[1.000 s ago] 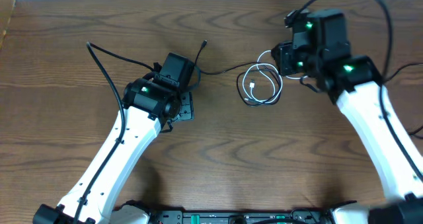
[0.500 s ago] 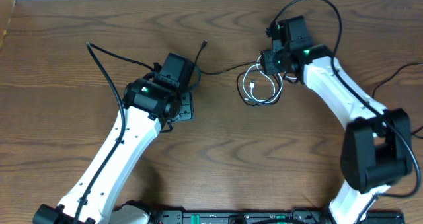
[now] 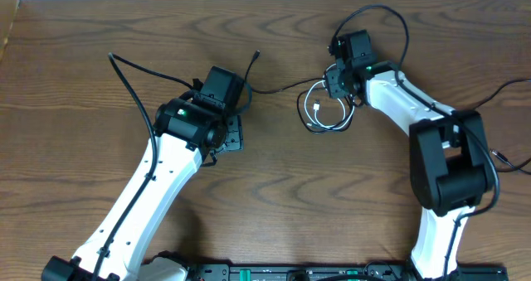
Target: Untangle cables
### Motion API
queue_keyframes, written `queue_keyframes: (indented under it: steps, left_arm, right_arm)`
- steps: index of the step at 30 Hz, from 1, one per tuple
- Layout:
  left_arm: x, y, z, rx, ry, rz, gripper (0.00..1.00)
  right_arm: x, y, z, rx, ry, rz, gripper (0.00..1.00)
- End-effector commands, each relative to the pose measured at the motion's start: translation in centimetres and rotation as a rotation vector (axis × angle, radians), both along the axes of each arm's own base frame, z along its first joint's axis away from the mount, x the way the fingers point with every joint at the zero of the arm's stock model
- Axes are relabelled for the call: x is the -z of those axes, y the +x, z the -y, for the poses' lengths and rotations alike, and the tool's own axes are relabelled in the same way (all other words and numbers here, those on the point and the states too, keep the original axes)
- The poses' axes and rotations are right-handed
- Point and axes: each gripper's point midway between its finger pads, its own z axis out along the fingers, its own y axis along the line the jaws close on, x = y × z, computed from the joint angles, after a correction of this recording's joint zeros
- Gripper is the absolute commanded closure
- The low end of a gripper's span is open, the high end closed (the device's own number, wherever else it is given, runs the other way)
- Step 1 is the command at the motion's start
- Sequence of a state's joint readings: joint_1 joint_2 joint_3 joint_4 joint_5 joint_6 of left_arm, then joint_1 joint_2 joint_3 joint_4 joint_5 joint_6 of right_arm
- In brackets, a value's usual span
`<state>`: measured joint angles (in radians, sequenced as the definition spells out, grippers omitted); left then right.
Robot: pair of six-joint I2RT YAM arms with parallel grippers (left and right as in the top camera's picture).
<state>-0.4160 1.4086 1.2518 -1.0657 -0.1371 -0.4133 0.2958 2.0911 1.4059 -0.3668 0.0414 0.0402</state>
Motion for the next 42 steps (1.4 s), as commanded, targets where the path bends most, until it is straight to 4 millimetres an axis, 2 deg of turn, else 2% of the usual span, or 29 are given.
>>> queue_keyframes:
  steps: [1,5,8,12,14,17,23,28,35,39,42]
  left_arm:
    - [0.4,0.0,-0.1,0.007,0.013,-0.011,0.31]
    - [0.4,0.0,-0.1,0.007,0.013,-0.011,0.31]
    - [0.4,0.0,-0.1,0.007,0.013,-0.011,0.31]
    - [0.4,0.0,-0.1,0.007,0.013,-0.011,0.31]
    - [0.4,0.0,-0.1,0.007,0.013,-0.011,0.31]
    - [0.4,0.0,-0.1,0.007,0.013,-0.011,0.31]
    - [0.4,0.0,-0.1,0.007,0.012,-0.011,0.31]
    - [0.4,0.0,-0.1,0.007,0.012,-0.011,0.31]
    - [0.4,0.0,-0.1,0.007,0.013,-0.011,0.31]
    - [0.4,0.0,-0.1,0.007,0.013,-0.011,0.31]
    - [0.4,0.0,-0.1,0.007,0.013,-0.011,0.31]
  right_arm:
    - [1.5,0.1,0.5,0.001,-0.026,-0.018,0.46]
    - [1.6,0.1,0.5,0.001,-0.026,-0.017,0.56]
    - [1.6,0.1,0.5,0.001,-0.026,-0.019,0.7]
    - [1.5,-0.3,0.4,-0.004,-0.02,-0.034,0.82]
    - [1.1,-0.4,0.4,-0.004,-0.021,-0.035,0.94]
    - [-0.5,-0.5,0.5,-0.004,-0.016,-0.018,0.99]
    - [-5.6,-0.6,0.5,-0.004,0.008,0.059,0.99]
    - [-10.0,-1.4,0.5,-0.009,0.026,0.117,0.99]
    - [-15.7,-3.6,-1.5,-0.086,0.14,0.175,0.99]
    - [-17.9,-4.3,-2.0,-0.111,0.181,0.208,0.99]
    - [-18.3,-5.4,-2.9,-0.144,0.239,0.177,0.99]
